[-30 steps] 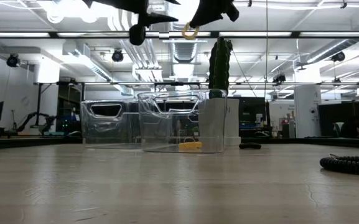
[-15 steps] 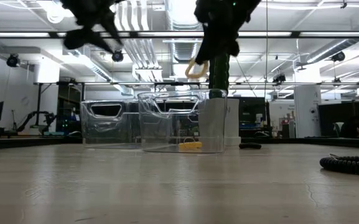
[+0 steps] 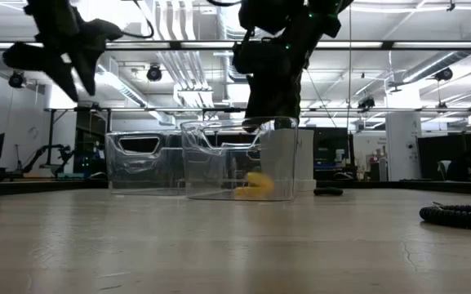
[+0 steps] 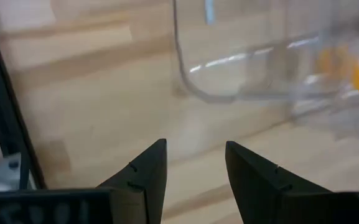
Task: Sort items
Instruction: Put the top yellow keychain into the right transparent bin, then put the yellow keychain into the right transparent bin
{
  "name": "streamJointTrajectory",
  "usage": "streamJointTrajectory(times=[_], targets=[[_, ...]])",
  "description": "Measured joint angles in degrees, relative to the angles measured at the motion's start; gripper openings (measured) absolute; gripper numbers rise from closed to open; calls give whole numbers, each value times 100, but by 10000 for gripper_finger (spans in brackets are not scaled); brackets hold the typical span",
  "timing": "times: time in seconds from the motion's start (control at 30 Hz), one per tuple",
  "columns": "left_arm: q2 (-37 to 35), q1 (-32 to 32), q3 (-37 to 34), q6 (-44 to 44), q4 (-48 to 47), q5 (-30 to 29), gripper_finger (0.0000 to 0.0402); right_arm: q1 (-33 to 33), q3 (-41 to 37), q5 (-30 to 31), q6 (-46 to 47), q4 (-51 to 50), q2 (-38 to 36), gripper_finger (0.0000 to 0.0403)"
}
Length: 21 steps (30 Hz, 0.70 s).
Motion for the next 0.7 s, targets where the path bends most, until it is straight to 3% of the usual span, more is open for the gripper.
streamJointTrajectory(times=[0.3, 0.53, 0.7], targets=[[24, -629, -843, -651, 15, 645, 155, -1, 35, -136, 71, 12, 47, 93], [27, -1232, -1054, -865, 126, 1426, 155, -1, 195, -131, -3, 32, -52, 83], [114, -1877, -1104, -1505, 126, 1903, 154, -1, 216, -85, -65, 23, -88, 73]])
